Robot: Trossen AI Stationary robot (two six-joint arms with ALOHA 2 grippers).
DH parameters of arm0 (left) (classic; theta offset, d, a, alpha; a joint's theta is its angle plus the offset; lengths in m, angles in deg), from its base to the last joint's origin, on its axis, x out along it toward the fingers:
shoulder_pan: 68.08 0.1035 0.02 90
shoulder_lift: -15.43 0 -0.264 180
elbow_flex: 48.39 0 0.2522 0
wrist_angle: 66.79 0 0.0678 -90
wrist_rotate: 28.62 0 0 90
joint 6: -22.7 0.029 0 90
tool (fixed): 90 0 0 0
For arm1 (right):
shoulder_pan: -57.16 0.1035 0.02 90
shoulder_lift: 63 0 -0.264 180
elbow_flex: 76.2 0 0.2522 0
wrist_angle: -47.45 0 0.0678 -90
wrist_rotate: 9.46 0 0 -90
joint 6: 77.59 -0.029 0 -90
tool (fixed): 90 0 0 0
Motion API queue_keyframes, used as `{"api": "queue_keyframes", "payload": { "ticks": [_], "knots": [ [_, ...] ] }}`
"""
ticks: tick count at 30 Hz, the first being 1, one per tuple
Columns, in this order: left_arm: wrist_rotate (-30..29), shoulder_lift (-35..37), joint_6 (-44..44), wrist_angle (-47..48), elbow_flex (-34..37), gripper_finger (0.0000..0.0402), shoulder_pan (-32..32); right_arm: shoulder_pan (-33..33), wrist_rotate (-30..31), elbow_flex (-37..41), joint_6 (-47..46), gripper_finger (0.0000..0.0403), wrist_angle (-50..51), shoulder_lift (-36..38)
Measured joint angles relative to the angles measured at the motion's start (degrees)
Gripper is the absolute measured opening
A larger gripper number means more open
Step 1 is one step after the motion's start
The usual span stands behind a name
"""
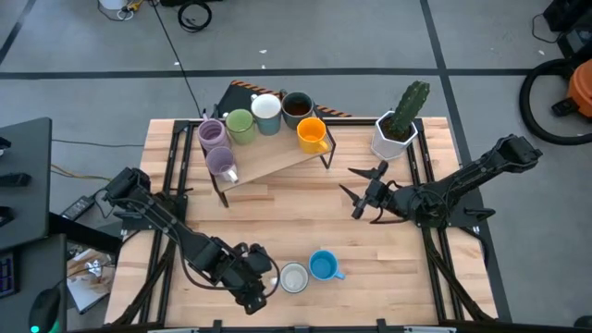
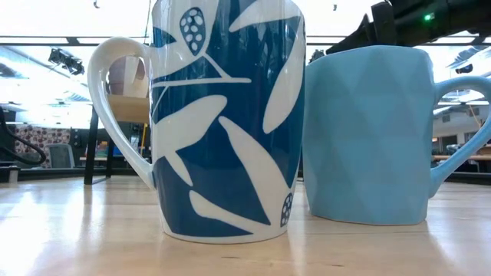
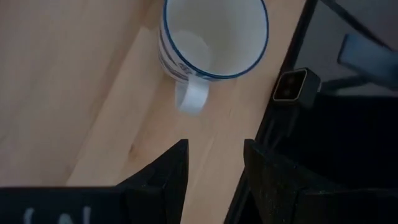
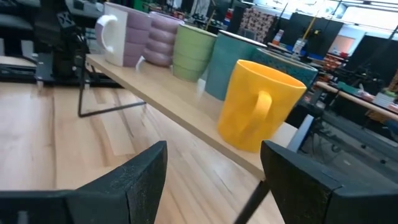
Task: Place coffee mugs
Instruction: Put the white-blue patterned mug on the shelf
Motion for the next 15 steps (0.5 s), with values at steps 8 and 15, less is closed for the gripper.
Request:
{"api": "queue_keyframes", "payload": {
  "ticks": [8, 15],
  "knots": [
    [-4.39, 0.1, 28.5, 7.44, -0.98, 0.016, -2.99, -0.04, -2.95, 0.0, -1.27, 0.0265, -0.1, 0.0],
    [-6.11, 0.11, 56.28, 13.35, -0.96, 0.016, -4.7, 0.0, -2.9, 0.0, -5.57, 0.0265, -0.09, 0.0]
  ]
}}
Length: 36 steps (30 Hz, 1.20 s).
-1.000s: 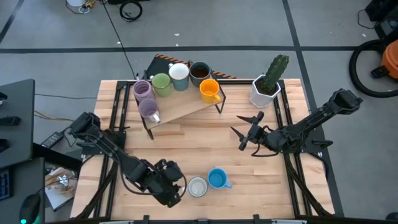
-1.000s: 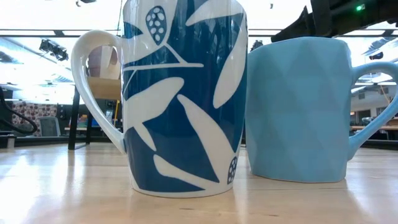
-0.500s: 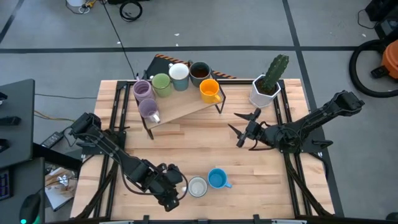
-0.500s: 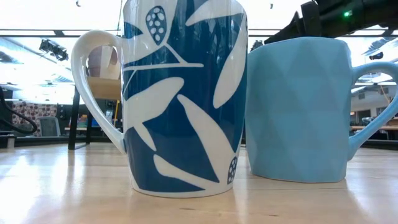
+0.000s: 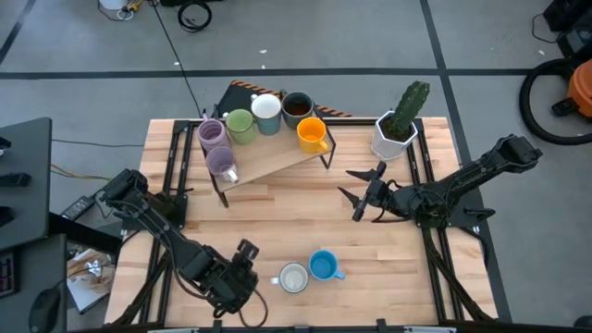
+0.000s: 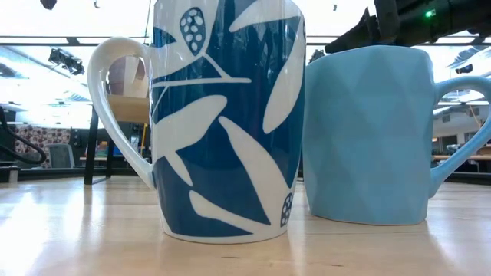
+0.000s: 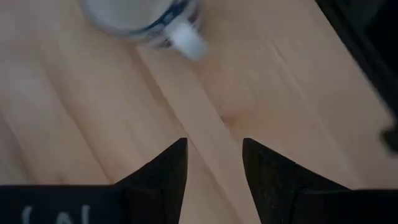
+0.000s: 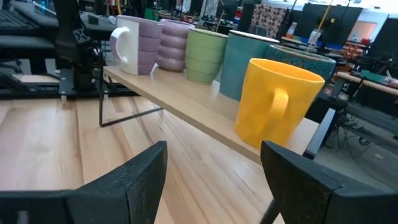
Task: Place coffee mugs
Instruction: Put the white-blue patterned mug on the shelf
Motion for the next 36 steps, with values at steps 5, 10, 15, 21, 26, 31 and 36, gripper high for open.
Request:
{"api": "queue_keyframes", "payload": {
  "ticks": [5, 10, 15, 21, 26, 31, 36],
  "knots": [
    [-2.96, -0.01, 16.34, -5.57, 0.02, 0.016, -1.81, 0.02, 0.0, 0.0, -4.12, 0.0265, 1.75, 0.0],
    [-3.8, -0.01, 31.29, -8.64, 0.02, 0.0159, -3.63, 0.02, 1.09, 0.01, -5.06, 0.0265, 2.13, 0.0],
    [-5.74, -0.02, 45.14, -13.1, 2.24, 0.0159, -3.12, -0.2, 0.64, 0.02, -8.21, 0.0265, 1.25, 0.0],
    [-5.45, -0.11, 36.38, -18.7, 5.71, 0.0159, -0.32, 0.12, -1.13, 0.02, -13.95, 0.0265, 1.32, 0.0],
    [2.96, -0.07, 6.16, -19.4, 7.45, 0.0159, 4.54, 0.94, -1.48, 0.02, -13.88, 0.0265, 1.25, 0.0],
    [4.14, -0.07, -17.55, -23.34, 9.92, 0.0162, 8.36, 0.9, -1.05, 0.02, -13.6, 0.0265, 1.25, -0.01],
    [8.2, -0.07, -21.64, -28.39, 11.05, 0.0175, 8.76, 0.9, -1.07, 0.02, -12.36, 0.0265, 1.27, 0.0]
  ]
}}
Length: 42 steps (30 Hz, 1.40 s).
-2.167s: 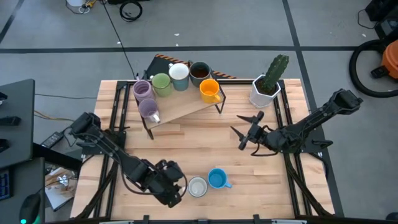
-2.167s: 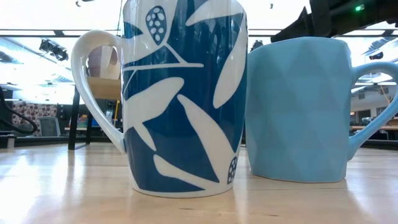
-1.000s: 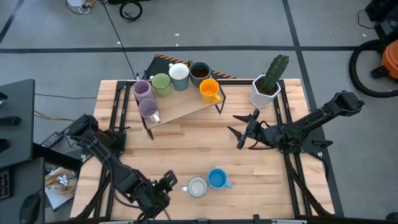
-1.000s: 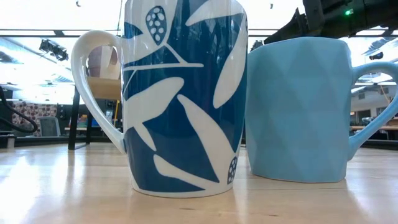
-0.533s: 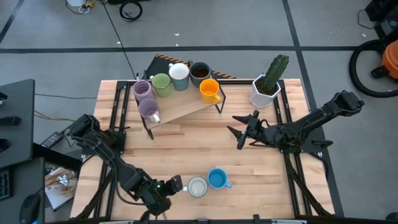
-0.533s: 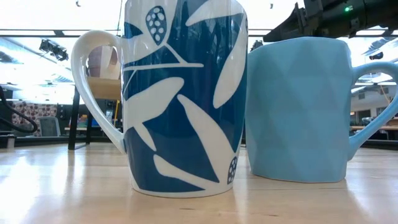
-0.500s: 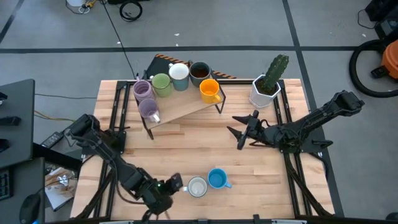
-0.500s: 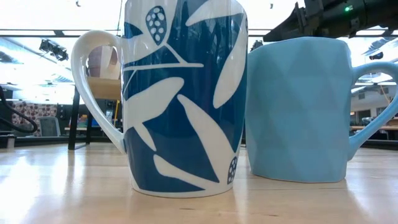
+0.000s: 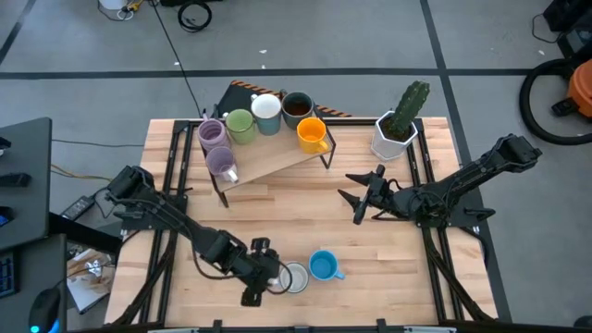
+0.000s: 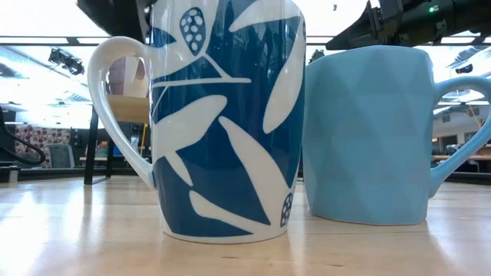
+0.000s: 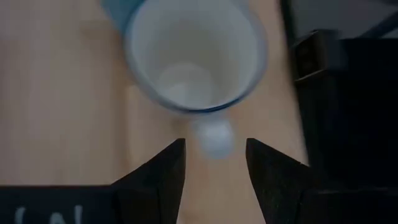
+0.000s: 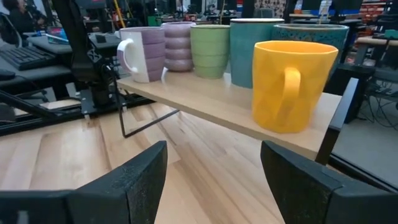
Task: Place coffee mugs
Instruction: Put the white-blue patterned mug on the shelf
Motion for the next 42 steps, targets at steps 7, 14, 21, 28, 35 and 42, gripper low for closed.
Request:
{"api": "queue_keyframes", "payload": {
  "ticks": [7, 14, 21, 28, 35, 42],
  "knots": [
    [-0.92, -1.24, -2.09, -2.75, -0.05, 0.0183, -1.22, 0.0, 0.0, 0.0, 1.3, 0.0257, 0.0, 0.0],
    [-3.75, -4.75, -3.14, -3.51, -0.09, 0.0183, -1.37, 0.01, -0.27, 0.0, 1.28, 0.0244, 0.01, -0.01],
    [-4.54, -5.22, -4.68, -6.01, -0.14, 0.0167, -1.41, 0.02, -0.83, 0.0, 1.24, 0.0238, 0.0, 0.0],
    [-6.78, -5.22, -6.3, -6.05, -0.14, 0.0115, -1.41, 0.02, -0.94, 0.0, 1.27, 0.0238, 0.02, 0.0],
    [-7.86, -5.22, -7.77, -5.49, -0.17, 0.0076, -1.41, 0.02, -1.42, 0.0, 1.39, 0.0234, 0.02, -0.02],
    [-8.76, -5.0, -9.8, -2.14, -0.32, 0.0077, -1.11, 0.04, -1.53, 0.0, 2.27, 0.0233, 0.02, 0.0]
  ]
}}
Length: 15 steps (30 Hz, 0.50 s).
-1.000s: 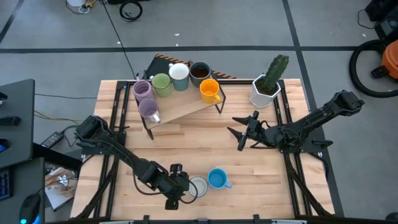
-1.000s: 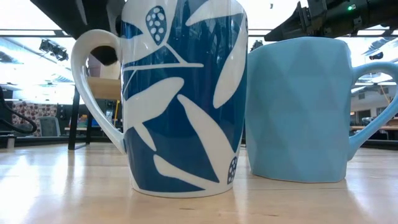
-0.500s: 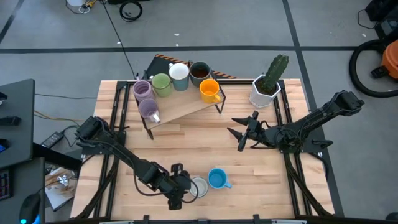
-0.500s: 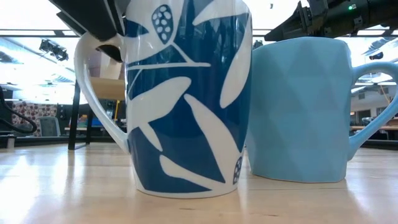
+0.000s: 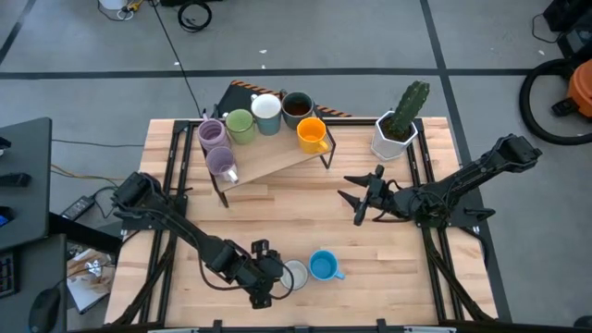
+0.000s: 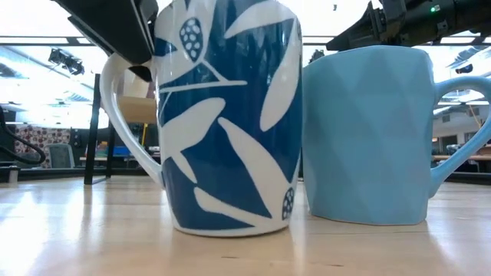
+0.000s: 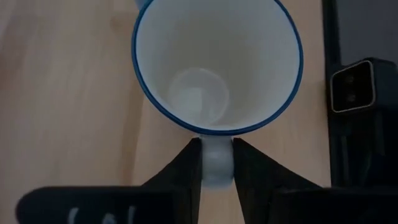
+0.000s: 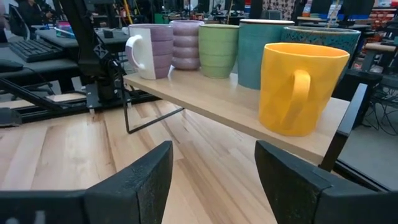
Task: Place coffee mugs
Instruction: Put the white-blue patterned mug on the shelf
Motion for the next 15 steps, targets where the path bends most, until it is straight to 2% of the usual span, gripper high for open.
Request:
{"api": "queue_keyframes", "payload": {
  "ticks": [9, 15],
  "knots": [
    [-0.48, 0.12, -2.28, 5.17, 0.02, 0.0078, 0.85, -0.02, -1.04, 0.0, 3.69, 0.0233, -1.28, -0.01],
    [-7.0, 0.69, -6.65, 9.4, 0.2, 0.0078, 0.37, -0.02, -4.42, 0.0, 4.13, 0.0233, -2.58, -0.02]
  ]
}}
